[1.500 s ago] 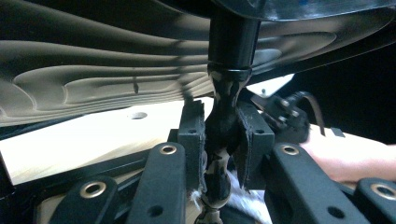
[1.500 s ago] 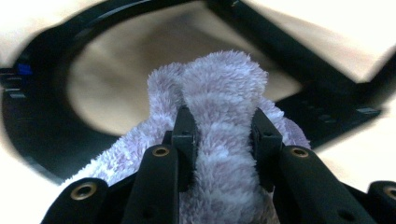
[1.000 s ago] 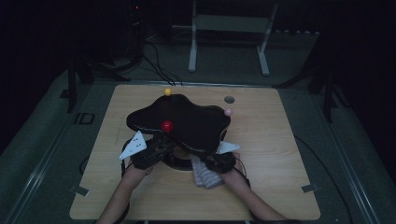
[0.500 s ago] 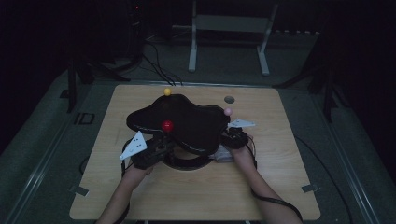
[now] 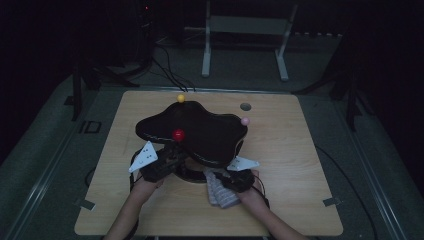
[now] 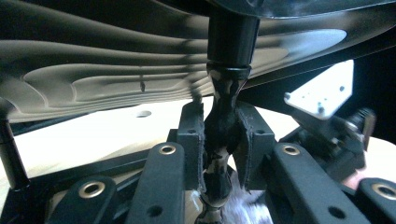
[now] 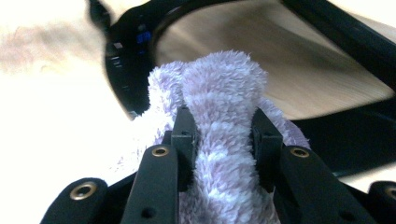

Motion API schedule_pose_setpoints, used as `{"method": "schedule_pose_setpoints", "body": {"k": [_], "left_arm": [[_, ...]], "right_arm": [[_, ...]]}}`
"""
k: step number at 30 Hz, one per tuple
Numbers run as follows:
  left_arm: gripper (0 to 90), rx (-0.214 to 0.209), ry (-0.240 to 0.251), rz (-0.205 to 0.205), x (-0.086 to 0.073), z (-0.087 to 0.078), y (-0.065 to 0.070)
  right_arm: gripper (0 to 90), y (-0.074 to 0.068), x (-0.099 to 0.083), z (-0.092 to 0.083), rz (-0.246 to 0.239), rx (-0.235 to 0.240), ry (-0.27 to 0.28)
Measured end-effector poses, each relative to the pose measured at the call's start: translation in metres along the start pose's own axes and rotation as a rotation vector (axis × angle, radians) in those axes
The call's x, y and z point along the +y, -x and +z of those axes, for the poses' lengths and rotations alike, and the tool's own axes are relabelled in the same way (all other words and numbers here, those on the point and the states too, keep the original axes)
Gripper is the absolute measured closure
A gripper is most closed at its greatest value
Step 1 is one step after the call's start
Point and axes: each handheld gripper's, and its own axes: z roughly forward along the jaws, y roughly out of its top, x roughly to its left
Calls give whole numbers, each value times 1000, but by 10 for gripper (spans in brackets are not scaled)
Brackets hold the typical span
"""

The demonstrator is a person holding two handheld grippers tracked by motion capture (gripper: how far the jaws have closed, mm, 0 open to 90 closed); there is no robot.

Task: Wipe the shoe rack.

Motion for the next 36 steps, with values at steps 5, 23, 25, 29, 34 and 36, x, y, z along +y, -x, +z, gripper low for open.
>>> {"method": "schedule_pose_setpoints", "body": {"k": [5, 23, 25, 29, 34, 36], "left_arm": [[676, 10, 25, -16, -1, -21, 2], [860, 226, -151, -6, -46, -9, 7], [866, 230, -147, -2, -46, -5, 11], [863, 232, -131, -15, -47, -1, 16], [854, 225, -120, -35, -47, 3, 28], [854, 230, -117, -37, -48, 5, 34]], "right_arm": [[694, -1, -1, -1, -2, -7, 9], [714, 9, -13, -67, 106, -14, 68], [714, 12, -16, -73, 131, -21, 74], [713, 10, -20, -81, 144, -24, 72], [713, 5, -21, -85, 140, -21, 72], [713, 5, -21, -84, 141, -19, 75]]}}
